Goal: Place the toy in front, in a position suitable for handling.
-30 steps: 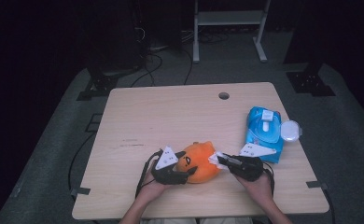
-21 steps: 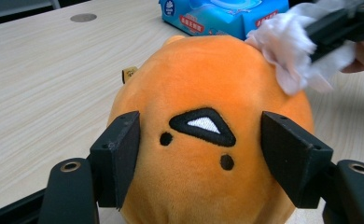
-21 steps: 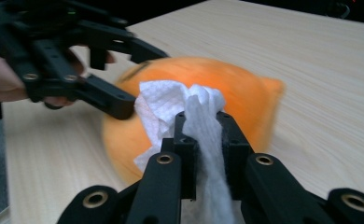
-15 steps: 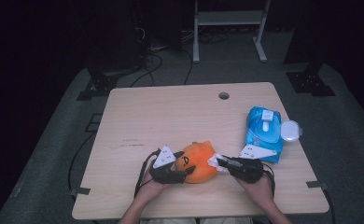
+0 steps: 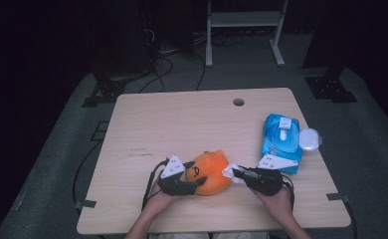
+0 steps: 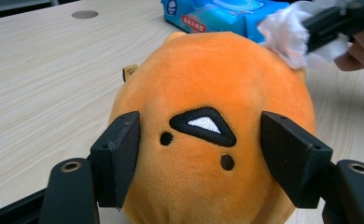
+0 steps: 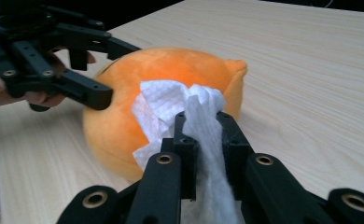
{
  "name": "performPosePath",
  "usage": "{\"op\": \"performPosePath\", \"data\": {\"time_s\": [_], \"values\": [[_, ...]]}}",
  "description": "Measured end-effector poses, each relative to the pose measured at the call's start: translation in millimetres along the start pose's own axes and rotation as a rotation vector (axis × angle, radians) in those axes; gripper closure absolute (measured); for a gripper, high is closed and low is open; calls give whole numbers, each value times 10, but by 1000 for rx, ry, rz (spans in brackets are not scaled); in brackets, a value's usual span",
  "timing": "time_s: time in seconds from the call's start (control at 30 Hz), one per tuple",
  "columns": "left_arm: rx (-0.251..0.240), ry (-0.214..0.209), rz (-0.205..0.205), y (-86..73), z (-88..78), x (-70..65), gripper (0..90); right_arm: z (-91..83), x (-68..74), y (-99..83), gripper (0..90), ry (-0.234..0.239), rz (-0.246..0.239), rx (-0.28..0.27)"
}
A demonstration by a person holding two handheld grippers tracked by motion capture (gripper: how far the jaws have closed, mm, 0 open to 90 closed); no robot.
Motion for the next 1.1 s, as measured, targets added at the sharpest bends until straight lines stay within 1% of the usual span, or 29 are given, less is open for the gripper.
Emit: {"op": "performPosePath", "data": {"time_s": [0.03, 0.07, 0.17, 0.2, 0.23, 0.27, 0.3, 0.33, 0.37, 0.4, 0.43, 0.47, 0.5, 0.53, 0.57, 0.6, 0.63, 0.67, 0.7, 0.77, 0.8, 0.83, 0.87, 0.9, 0.93, 1.0, 1.03, 1.07, 1.1], "values": [[6, -2, 8, 5, 8, -11, 313, 0, 0, 0, 798, 0, 0, 0], [11, -4, 20, 9, 18, -25, 315, 39, 17, 22, 797, 4, 5, -5], [25, -9, 42, 18, 34, -71, 315, 76, 48, 50, 797, 6, -2, -13], [25, -20, 47, 24, 28, -87, 304, 101, 70, 52, 797, 15, -5, -16], [25, -20, 47, 24, 28, -87, 283, 101, 70, 52, 797, 15, -5, -16], [8, -21, 37, 57, 8, -71, 245, 100, 101, 32, 797, 18, -20, -15], [-5, -5, 24, 76, -1, -47, 206, 91, 121, 32, 797, 19, -28, -18], [-12, 17, 6, 86, -5, -21, 177, 80, 146, 41, 797, 30, -35, -22], [-17, 21, -9, 83, 0, -2, 167, 72, 176, 53, 796, 40, -44, -27], [-15, 9, -13, 71, 7, 3, 188, 72, 208, 65, 795, 44, -58, -30], [-15, 9, -13, 71, 7, 3, 221, 72, 208, 65, 795, 44, -58, -30], [-8, 5, -2, 58, 16, -7, 243, 84, 236, 77, 794, 51, -65, -31], [2, 2, 8, 51, 20, -23, 243, 84, 236, 77, 794, 51, -65, -31], [17, 0, 17, 52, 22, -53, 280, 96, 213, 76, 795, 53, -49, -29], [17, 0, 17, 52, 22, -53, 289, 96, 213, 76, 795, 53, -49, -29], [20, -6, 28, 53, 35, -88, 294, 110, 157, 65, 796, 30, -28, -22], [20, -6, 28, 53, 35, -88, 296, 110, 157, 65, 796, 30, -28, -22], [21, -8, 37, 57, 45, -108, 296, 120, 76, 49, 796, 1, -2, -13], [25, -6, 50, 65, 57, -130, 296, 120, 76, 49, 796, 1, -2, -13], [33, 1, 70, 83, 90, -179, 295, 120, 33, 38, 796, -16, 18, -7], [53, 4, 105, 92, 120, -228, 294, 112, 91, 51, 796, -18, -2, -15], [53, 4, 105, 92, 120, -228, 295, 112, 91, 51, 796, -18, -2, -15], [60, 3, 118, 95, 129, -252, 295, 105, 141, 66, 795, -8, -21, -25], [64, 4, 131, 97, 136, -270, 296, 97, 189, 87, 794, 5, -37, -35], [67, -2, 146, 100, 148, -304, 295, 92, 255, 125, 793, 40, -54, -57], [69, -1, 149, 99, 150, -317, 293, 96, 275, 133, 793, 46, -57, -58], [68, -3, 151, 95, 149, -321, 292, 106, 281, 131, 793, 41, -70, -52], [65, -10, 147, 90, 146, -321, 293, 113, 273, 118, 794, 37, -72, -45], [60, -15, 145, 88, 144, -319, 296, 116, 248, 105, 795, 30, -64, -41]]}}
Point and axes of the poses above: each handheld gripper's, and its own axes: z roughly forward along the jaws, y roughly out of its top, x roughly to its left, the point moved 2 cm from there along z, roughly forward along the jaws, and after that the axes turned 12 degrees about -y, right-handed, at the moved point
